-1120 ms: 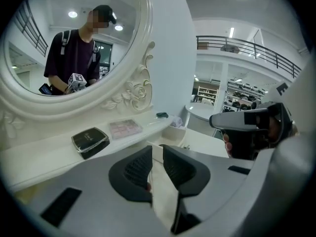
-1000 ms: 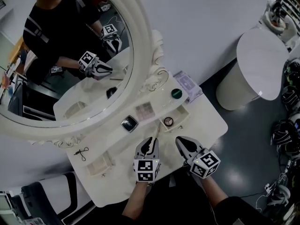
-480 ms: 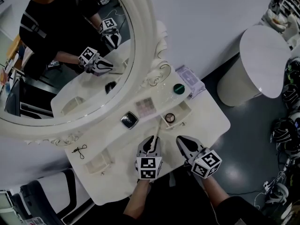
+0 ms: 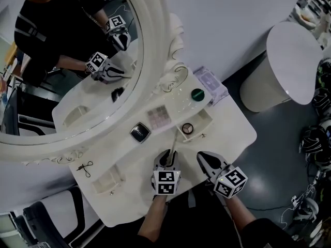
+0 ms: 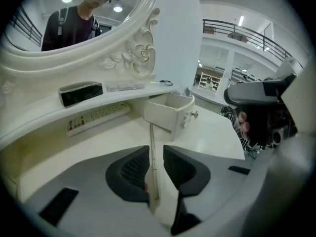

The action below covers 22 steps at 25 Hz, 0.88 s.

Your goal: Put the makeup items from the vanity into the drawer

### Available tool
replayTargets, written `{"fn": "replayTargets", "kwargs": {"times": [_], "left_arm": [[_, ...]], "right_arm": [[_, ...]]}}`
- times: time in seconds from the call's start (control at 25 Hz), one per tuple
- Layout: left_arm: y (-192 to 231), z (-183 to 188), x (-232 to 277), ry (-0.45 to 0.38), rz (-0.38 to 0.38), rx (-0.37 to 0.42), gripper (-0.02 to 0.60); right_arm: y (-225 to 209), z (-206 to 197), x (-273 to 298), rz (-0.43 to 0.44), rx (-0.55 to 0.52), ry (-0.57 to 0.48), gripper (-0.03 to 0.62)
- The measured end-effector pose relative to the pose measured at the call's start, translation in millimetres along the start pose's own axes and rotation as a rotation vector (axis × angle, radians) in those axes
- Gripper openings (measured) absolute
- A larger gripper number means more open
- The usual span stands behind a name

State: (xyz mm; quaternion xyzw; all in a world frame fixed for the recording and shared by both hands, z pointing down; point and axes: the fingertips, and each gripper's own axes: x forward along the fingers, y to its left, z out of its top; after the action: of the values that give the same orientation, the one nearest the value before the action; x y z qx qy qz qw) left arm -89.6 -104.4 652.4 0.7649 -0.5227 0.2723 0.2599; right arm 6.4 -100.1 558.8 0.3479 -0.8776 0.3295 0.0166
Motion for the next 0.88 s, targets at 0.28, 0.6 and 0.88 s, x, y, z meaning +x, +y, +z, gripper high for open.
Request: {"fn": "replayTargets", "kwargs": {"times": [0.28, 0.6, 0.88], "left_arm": [[4, -9, 10, 0.032, 0.016, -0.002, 0.08], [3, -17, 19, 0.067, 0.038, 0.045, 0.08], [3, -22, 23, 0.116, 0.041, 0.044, 0.067]], "right_arm": [[-14, -6, -6, -0.029, 0.02, 0.004, 0.023], [-23, -10, -5, -0.043, 0.044, 0.0, 0.023], [-26, -12, -4, -0.039, 0.047, -0.004, 0.023]]}}
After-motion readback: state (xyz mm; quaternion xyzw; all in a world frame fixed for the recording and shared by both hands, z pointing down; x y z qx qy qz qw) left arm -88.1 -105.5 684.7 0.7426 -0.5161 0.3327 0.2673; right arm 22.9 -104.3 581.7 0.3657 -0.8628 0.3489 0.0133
